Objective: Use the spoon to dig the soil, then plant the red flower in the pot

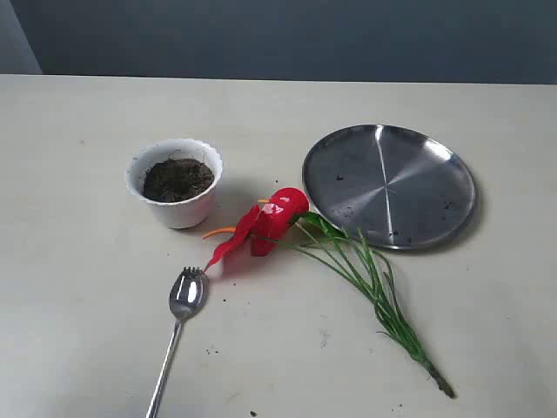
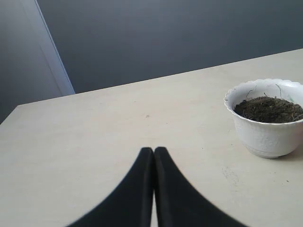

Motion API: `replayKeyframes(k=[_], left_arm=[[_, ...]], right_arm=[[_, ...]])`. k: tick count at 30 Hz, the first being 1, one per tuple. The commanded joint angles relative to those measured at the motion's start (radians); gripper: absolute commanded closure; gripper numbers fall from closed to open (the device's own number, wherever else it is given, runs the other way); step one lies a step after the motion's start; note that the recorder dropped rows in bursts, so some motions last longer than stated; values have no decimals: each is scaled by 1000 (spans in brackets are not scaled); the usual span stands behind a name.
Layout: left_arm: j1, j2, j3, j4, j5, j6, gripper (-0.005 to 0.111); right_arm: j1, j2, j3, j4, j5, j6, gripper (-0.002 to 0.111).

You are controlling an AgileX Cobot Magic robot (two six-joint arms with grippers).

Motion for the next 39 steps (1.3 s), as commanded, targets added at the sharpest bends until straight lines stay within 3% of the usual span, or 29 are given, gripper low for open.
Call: replayKeyframes(k=[1,5,10,13,24,27,30,31,33,36,39], left_arm=[[-2,-4,2,-4,-6,-5,106],[-2,-4,2,-4,-6,-5,106],[-2,-4,2,-4,-6,-5,106],[-2,-4,2,-4,-6,-5,106],[-2,-4,2,-4,-6,-5,106],[-2,-4,2,-4,-6,-5,106],[-2,-4,2,-4,-6,-5,106],[-2,-4,2,-4,-6,-5,106],[-2,-4,2,-4,-6,-5,106],[-2,-4,2,-4,-6,-5,106],[-2,-4,2,-4,-6,-5,106]], right_arm=[[-4,-8,4,0,-163,12,109],[-4,-8,4,309,-359,132,109],[-4,-8,4,646,-367,189,109],[-4,-8,4,669,-258,209,109],[-4,-8,-2,865,-340,215,109],[-6,-8,-2,742,-344,144,109],[1,-8,-17,816,-215,142,109],[5,-8,-44,807,-145,37,109],[33,-8,-143,942,20,-395,109],[41,98,-248,1417,93,-1195,109],[41,278,-336,1612,277,-1827,109]])
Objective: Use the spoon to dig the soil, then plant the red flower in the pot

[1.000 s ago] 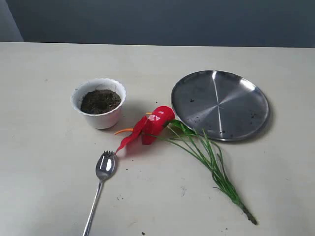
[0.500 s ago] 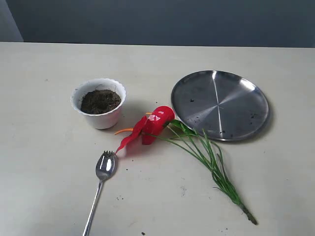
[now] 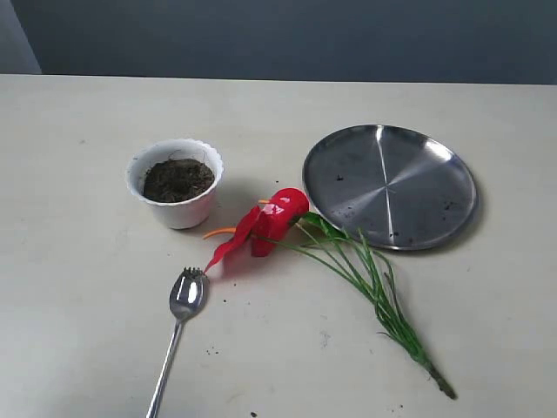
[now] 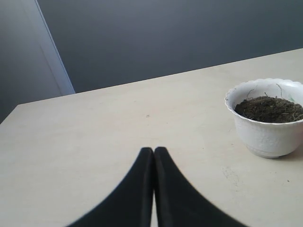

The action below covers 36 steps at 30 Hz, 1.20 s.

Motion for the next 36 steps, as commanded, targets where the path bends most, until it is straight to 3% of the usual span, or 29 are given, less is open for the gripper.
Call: replayKeyframes(k=[1,2,7,10,17,22,26,32,36], left_arm=[[-2,-4,2,-4,-6,-5,106],[-2,-4,2,-4,-6,-5,106],[-2,-4,2,-4,-6,-5,106],[-2,-4,2,-4,-6,-5,106],[-2,-4,2,-4,-6,-5,106],[-2,-4,2,-4,-6,-5,106],[-2,-4,2,-4,-6,-5,106],[-2,-4,2,-4,-6,-5,106],[-2,-4,2,-4,-6,-5,106]], right_arm=[[3,300,-147,340,323,-1017,109],[3,443,-208,320,455,-1145,107],[5,839,-452,138,700,-1145,104],[64,1017,-605,13,797,-1145,102],[428,1264,-922,-323,549,-1145,97],[657,1410,-1035,-496,447,-1142,97],[792,1549,-1054,-556,442,-1142,97],[957,1728,-1054,-793,439,-1133,96],[1046,1801,-1054,-886,386,-1092,78]])
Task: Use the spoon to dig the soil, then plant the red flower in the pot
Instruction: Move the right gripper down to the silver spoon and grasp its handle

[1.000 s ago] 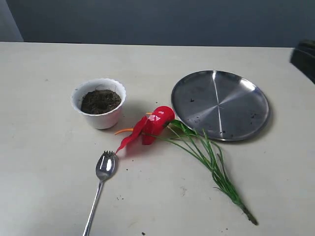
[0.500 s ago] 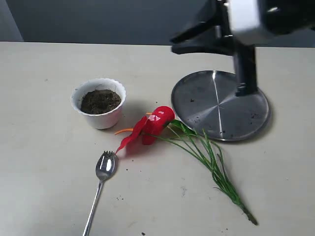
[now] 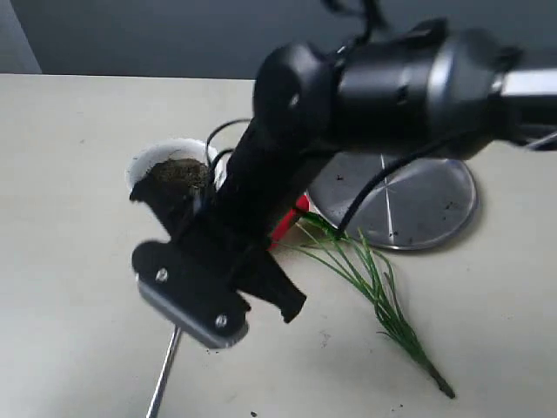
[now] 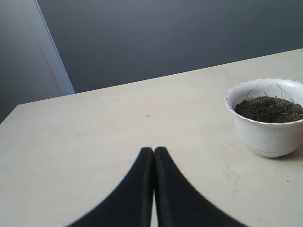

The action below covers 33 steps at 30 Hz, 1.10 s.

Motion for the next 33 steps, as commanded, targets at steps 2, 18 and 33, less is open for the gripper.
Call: replayKeyframes(k=[2,18,33], left_arm=[[-2,-4,2,-4,-6,-5,106],[-2,-4,2,-4,-6,-5,106],[-2,-4,2,-4,-6,-5,106]], right_arm=[[116,69,-4,-142,-83,22,67],[257,162,-4,-271,-209,-17,61],[252,236,-4,-389,-182,-17,61]])
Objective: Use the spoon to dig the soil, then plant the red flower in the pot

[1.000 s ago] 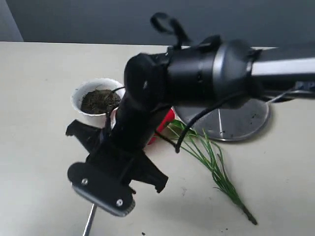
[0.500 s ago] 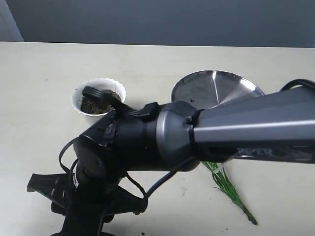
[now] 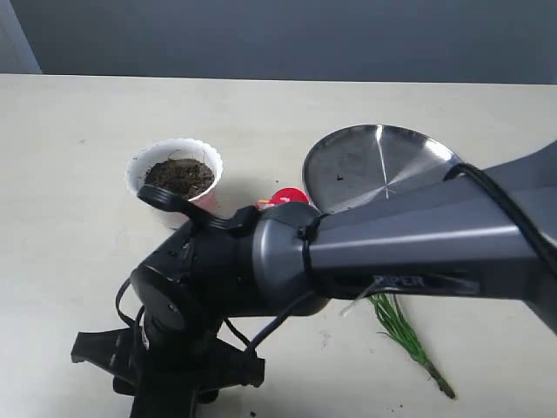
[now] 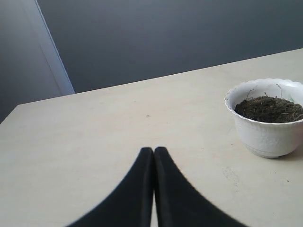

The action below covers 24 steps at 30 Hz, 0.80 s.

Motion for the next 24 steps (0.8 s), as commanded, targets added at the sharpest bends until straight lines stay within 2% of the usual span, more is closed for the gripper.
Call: replayKeyframes(k=[1,11,13,17,24], left_arm=[[-2,-4,2,-4,-6,-5,106],[-2,-4,2,-4,-6,-5,106],[-2,-4,2,-4,-6,-5,106],[-2,-4,2,-4,-6,-5,106],[-2,-4,2,-4,-6,-5,106]], right_arm=[[-3,25,-7,-92,-1,-6,61],[-3,66,-98,-92,14,-6,61],[-3,68,-100,-92,40,-6,67],[-3,68,-100,-82,75,-6,88],[-3,96,-100,-51,12,-6,83]])
